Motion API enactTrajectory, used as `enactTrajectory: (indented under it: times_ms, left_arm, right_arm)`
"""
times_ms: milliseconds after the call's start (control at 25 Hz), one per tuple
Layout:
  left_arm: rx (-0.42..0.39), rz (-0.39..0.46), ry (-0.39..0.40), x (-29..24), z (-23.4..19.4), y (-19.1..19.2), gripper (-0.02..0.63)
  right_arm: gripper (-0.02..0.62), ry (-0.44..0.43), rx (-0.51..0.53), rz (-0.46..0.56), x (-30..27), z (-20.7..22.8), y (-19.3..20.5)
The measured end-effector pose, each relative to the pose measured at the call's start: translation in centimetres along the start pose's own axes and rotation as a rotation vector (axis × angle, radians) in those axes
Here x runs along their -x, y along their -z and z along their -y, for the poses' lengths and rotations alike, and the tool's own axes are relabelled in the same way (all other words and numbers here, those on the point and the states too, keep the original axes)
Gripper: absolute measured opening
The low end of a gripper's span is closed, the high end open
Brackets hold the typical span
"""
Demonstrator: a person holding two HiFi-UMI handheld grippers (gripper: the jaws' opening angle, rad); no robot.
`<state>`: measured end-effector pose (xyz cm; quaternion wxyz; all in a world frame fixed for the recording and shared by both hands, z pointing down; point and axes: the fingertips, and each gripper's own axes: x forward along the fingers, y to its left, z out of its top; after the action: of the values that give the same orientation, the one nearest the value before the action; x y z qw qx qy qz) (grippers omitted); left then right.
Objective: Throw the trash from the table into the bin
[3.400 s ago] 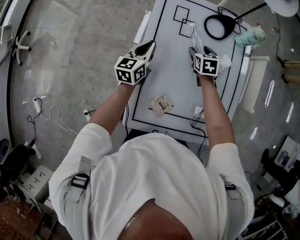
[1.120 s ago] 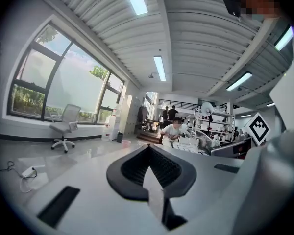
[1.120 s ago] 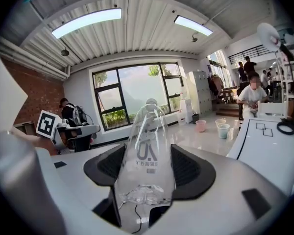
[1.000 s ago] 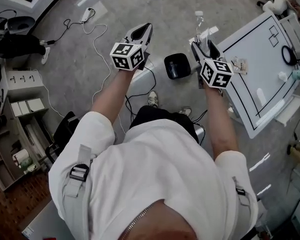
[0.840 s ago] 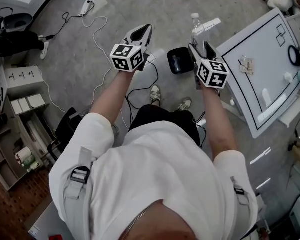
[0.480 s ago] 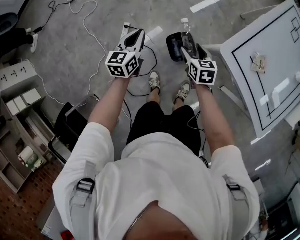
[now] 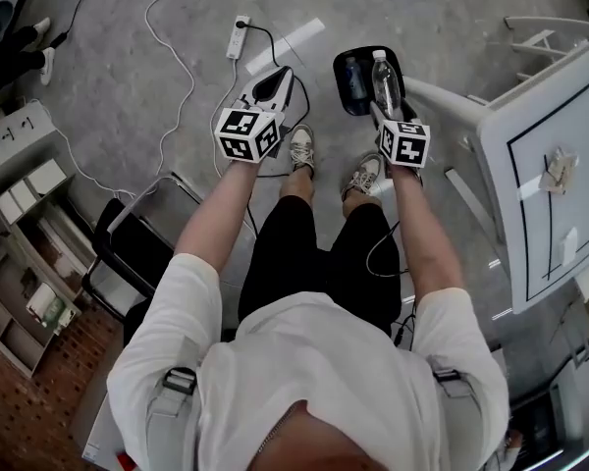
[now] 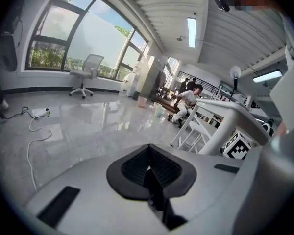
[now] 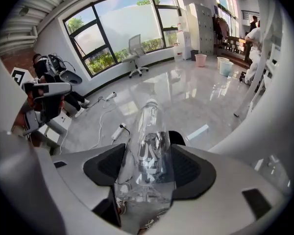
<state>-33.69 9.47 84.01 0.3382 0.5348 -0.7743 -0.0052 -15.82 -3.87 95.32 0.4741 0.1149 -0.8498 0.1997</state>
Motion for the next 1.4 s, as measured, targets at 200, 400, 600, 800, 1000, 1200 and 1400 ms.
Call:
enactTrajectory:
  times_ms: [200,400,600,800,1000,1200,1400]
  left_arm:
    - [0.018,-0.030,-0.010,-4.0,-3.3,7.3,0.011]
    - [0.031,-0.039,-0.024,-6.7,-6.2,12.1,0.011]
    - [0.043,-0.050,-0.033,-7.7,-7.7,14.9,0.011]
    - [0.043,-0.051,-0.023,-7.4,-7.8,14.6,0.011]
    - [0.038,-0.040,-0.008,-6.1,-6.5,11.6,0.011]
    - [0.016,-0.016,0.011,-4.3,-4.2,6.9,0.011]
    - [-0.012,0.016,0.020,-2.2,-1.8,1.6,0.011]
  right_arm:
    - [0.299,0.021,0.006,-0.100,-9.2,3.1,6.5]
    - [0.301,0.039,0.022,-0.175,-15.9,5.4,10.5]
    - [0.301,0.064,0.041,-0.201,-18.9,6.8,12.6]
    - [0.301,0.073,0.054,-0.170,-18.3,6.3,11.5]
    - [0.301,0.063,0.070,-0.109,-14.3,4.3,8.3]
    - [0.299,0.021,0.100,-0.008,-8.7,1.2,3.2]
    - [0.246,0.008,0.122,0.089,-2.4,-1.4,-2.1]
